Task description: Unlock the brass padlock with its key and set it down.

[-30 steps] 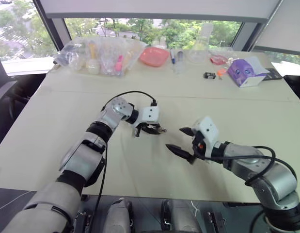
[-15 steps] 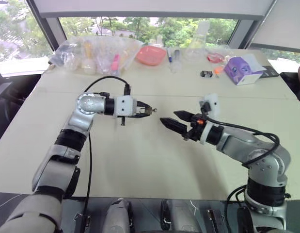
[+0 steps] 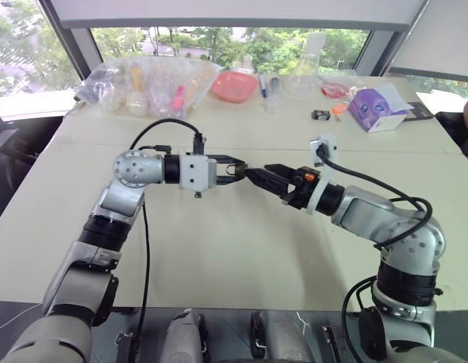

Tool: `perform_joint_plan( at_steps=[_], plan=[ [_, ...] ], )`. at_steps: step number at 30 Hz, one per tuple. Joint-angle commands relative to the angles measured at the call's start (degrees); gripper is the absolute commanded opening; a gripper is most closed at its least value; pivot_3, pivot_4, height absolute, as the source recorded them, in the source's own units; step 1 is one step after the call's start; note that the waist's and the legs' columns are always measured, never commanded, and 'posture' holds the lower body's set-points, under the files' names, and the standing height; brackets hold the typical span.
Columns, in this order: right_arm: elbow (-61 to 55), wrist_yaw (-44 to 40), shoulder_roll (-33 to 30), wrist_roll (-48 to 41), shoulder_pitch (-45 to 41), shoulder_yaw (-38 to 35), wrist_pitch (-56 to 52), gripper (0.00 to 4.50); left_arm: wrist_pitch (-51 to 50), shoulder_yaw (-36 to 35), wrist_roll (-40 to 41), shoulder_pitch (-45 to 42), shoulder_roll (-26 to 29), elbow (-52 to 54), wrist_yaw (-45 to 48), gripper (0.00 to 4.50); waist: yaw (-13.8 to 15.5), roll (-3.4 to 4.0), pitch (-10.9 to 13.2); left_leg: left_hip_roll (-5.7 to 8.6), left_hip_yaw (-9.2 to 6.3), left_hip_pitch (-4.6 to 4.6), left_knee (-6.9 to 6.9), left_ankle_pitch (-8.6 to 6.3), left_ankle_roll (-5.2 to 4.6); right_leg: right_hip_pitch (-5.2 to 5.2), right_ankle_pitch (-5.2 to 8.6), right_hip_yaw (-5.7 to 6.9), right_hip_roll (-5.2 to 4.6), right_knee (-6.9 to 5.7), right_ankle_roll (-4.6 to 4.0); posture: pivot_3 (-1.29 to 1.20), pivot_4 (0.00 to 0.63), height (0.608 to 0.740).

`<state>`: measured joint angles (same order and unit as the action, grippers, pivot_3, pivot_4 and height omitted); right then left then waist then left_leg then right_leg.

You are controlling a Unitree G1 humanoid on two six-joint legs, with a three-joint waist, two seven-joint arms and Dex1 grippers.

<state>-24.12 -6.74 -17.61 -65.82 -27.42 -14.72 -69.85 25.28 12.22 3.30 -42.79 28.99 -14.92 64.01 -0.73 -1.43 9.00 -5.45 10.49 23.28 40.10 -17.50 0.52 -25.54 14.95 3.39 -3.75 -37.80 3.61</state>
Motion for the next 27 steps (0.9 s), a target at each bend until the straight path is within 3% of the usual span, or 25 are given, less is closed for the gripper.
perform_joint_plan(
  at_steps=[1, 3, 10, 27],
  plan=[
    [-0.6, 0.9, -0.3, -2.4, -0.4, -0.4, 1.2, 4.24, 1.0, -1.0, 1.6, 0.1, 0.6, 4.1, -0.5, 0.72, 0.0, 0.0, 0.0, 0.0, 0.0, 0.0, 0.0, 0.0, 0.01, 0.0, 0.0, 0.0, 0.0, 0.0, 0.0, 0.0, 0.15, 0.74],
    [-0.6, 1.4, -0.3, -2.8, -0.6, -0.4, 1.4, 3.78, 1.3, -0.8, 1.8, 0.5, 0.9, 5.1, -0.1, 0.72, 0.0, 0.0, 0.0, 0.0, 0.0, 0.0, 0.0, 0.0, 0.01, 0.0, 0.0, 0.0, 0.0, 0.0, 0.0, 0.0, 0.15, 0.74],
    [-0.4, 2.4, -0.8, -5.8, -0.3, 0.1, 2.0, 0.15, 1.6, -0.6, 1.8, 0.7, 1.0, 5.4, -0.5, 0.72, 0.0, 0.0, 0.0, 0.0, 0.0, 0.0, 0.0, 0.01, 0.01, 0.0, 0.0, 0.0, 0.0, 0.0, 0.0, 0.0, 0.15, 0.74],
    [0.8, 6.8, -2.0, -15.1, 1.5, 2.1, 4.2, 0.07, 3.5, -1.1, 0.8, 0.4, 1.0, 4.6, -3.9, 0.72, 0.1, 0.0, 0.0, 0.0, 0.0, 0.0, -0.01, 0.0, 0.01, 0.0, 0.0, 0.0, 0.0, 0.01, 0.0, 0.0, 0.15, 0.74]
  ],
)
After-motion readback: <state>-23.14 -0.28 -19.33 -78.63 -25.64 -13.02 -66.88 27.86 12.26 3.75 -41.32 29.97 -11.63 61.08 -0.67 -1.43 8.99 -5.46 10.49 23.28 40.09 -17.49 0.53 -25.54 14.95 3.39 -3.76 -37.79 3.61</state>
